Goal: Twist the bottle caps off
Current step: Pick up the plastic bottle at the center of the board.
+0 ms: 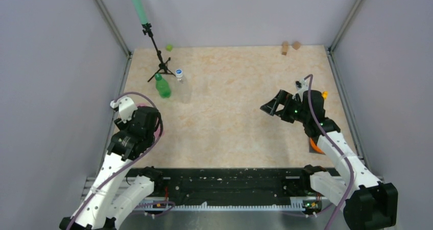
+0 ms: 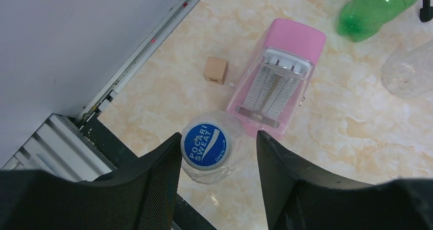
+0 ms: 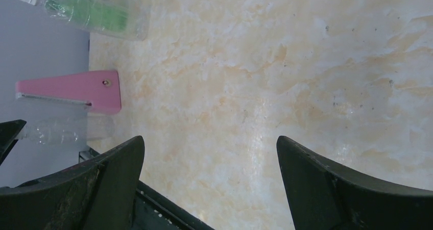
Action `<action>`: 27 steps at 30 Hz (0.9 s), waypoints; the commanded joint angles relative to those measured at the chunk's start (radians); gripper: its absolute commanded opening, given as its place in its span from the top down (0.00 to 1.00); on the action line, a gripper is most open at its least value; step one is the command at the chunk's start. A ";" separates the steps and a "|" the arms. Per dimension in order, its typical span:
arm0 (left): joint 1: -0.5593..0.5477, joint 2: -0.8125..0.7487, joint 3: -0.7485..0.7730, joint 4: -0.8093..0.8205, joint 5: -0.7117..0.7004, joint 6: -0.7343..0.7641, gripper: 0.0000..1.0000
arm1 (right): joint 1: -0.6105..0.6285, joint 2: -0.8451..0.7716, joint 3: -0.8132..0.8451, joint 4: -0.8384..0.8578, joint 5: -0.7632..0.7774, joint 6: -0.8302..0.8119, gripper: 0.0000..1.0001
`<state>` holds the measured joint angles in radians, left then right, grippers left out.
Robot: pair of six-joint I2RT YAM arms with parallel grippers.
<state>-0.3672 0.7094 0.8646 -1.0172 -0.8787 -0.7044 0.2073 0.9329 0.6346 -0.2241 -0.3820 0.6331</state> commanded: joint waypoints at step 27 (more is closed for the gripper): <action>0.008 -0.101 -0.018 0.155 0.210 0.193 1.00 | 0.009 -0.048 0.011 0.017 -0.036 0.024 0.01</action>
<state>-0.3622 0.6430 0.8371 -0.9546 -0.8314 -0.6304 0.2073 0.9390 0.6346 -0.2253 -0.3901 0.6437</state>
